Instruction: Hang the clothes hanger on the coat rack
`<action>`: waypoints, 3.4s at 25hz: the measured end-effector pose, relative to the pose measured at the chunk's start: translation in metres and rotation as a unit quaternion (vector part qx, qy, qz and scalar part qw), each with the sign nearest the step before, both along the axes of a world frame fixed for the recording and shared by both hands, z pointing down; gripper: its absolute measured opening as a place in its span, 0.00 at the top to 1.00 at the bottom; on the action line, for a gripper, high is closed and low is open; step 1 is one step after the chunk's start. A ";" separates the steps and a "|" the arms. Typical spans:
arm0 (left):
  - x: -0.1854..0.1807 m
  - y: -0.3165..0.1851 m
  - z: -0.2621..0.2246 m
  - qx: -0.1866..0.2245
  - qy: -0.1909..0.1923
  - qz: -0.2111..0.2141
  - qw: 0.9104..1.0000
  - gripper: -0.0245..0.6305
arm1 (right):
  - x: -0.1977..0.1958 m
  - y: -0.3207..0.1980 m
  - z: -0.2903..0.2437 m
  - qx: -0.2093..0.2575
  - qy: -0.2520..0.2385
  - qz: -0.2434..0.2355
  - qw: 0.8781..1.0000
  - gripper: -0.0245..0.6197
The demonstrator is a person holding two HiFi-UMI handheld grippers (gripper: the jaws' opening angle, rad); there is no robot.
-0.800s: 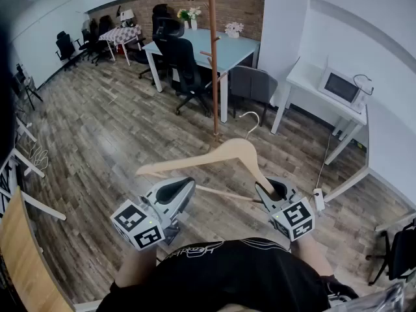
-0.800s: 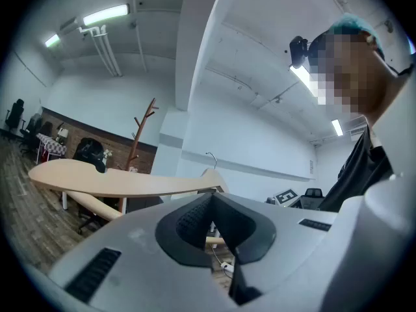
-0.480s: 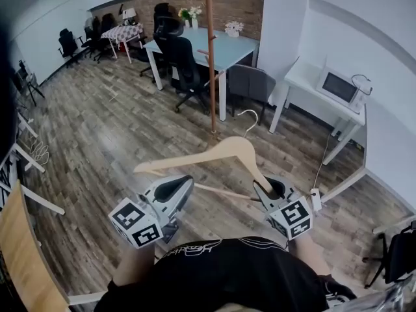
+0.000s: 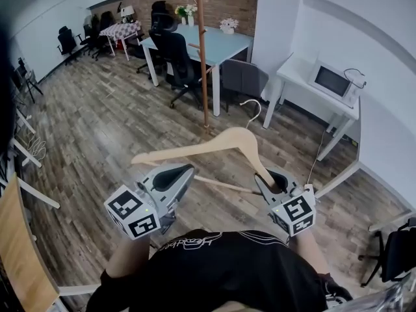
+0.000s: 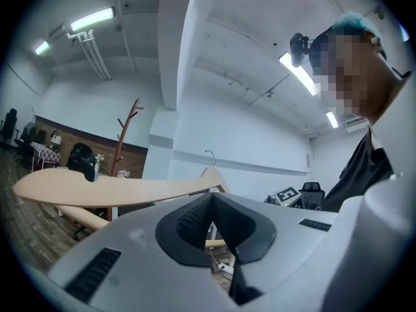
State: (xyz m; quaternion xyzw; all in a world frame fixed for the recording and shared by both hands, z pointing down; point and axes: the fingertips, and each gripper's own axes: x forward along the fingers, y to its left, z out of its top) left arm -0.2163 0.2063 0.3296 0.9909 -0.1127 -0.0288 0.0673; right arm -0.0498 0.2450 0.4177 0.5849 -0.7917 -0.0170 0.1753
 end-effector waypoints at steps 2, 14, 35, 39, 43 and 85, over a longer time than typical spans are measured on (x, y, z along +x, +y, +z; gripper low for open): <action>0.005 0.005 -0.002 0.002 0.003 0.007 1.000 0.95 | 0.008 0.005 0.001 0.002 0.004 0.008 1.000 0.80; 0.051 -0.047 0.004 -0.010 0.004 0.040 0.999 0.95 | 0.053 -0.033 0.017 -0.007 0.003 0.048 0.999 0.80; 0.149 -0.372 0.014 -0.064 0.037 0.018 0.997 0.95 | 0.168 -0.338 0.024 -0.042 0.017 0.065 0.997 0.80; 0.156 -0.408 0.023 -0.073 0.034 0.014 0.997 0.95 | 0.177 -0.378 0.030 -0.044 0.015 0.064 0.997 0.80; 0.165 -0.431 0.030 -0.087 0.031 0.007 0.996 0.95 | 0.181 -0.401 0.043 -0.058 0.013 0.050 0.997 0.80; 0.226 -0.641 0.049 -0.115 0.029 -0.240 0.963 0.95 | 0.249 -0.747 0.033 -0.002 0.145 -0.195 0.970 0.80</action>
